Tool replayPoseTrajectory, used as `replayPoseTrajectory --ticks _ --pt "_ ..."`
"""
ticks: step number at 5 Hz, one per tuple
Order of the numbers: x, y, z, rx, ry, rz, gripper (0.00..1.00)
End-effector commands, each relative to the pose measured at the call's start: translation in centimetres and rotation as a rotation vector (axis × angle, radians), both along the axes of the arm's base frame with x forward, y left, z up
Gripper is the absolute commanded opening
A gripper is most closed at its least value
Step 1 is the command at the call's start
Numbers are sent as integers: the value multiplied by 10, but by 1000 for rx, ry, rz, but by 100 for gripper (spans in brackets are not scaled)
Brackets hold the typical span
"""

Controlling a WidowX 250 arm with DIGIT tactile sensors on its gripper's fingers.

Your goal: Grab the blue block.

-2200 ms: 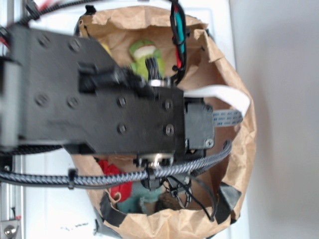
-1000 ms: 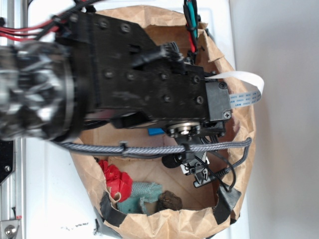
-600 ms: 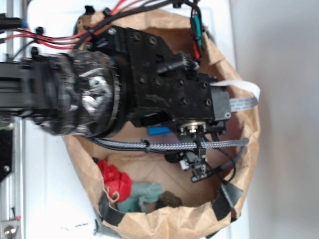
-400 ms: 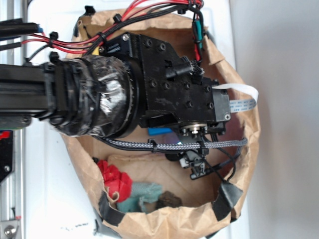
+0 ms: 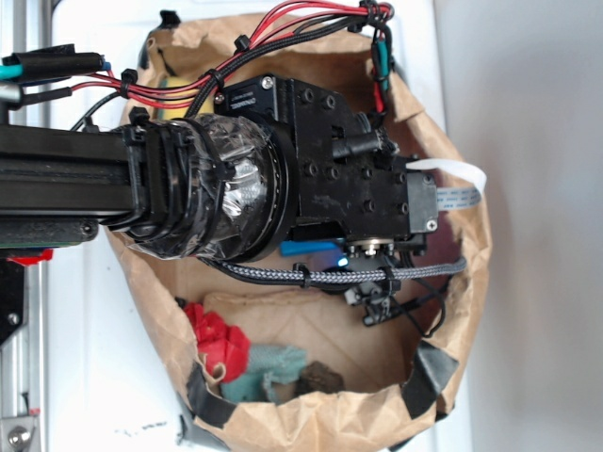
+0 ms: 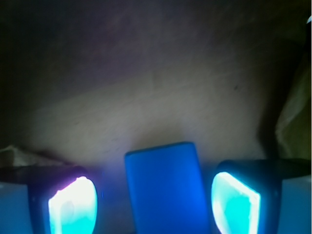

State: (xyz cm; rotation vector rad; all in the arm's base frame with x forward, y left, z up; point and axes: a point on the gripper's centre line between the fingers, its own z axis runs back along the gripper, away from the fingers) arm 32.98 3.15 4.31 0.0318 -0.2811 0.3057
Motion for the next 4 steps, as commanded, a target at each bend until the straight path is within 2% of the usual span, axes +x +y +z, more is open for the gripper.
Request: replayPoseTrajectory --ticks 1,2,4 --pt "-1 19 9 70 -83 9 100" --pt "-15 15 7 81 -88 -12 100" --pt "-41 4 3 48 -57 -60 100"
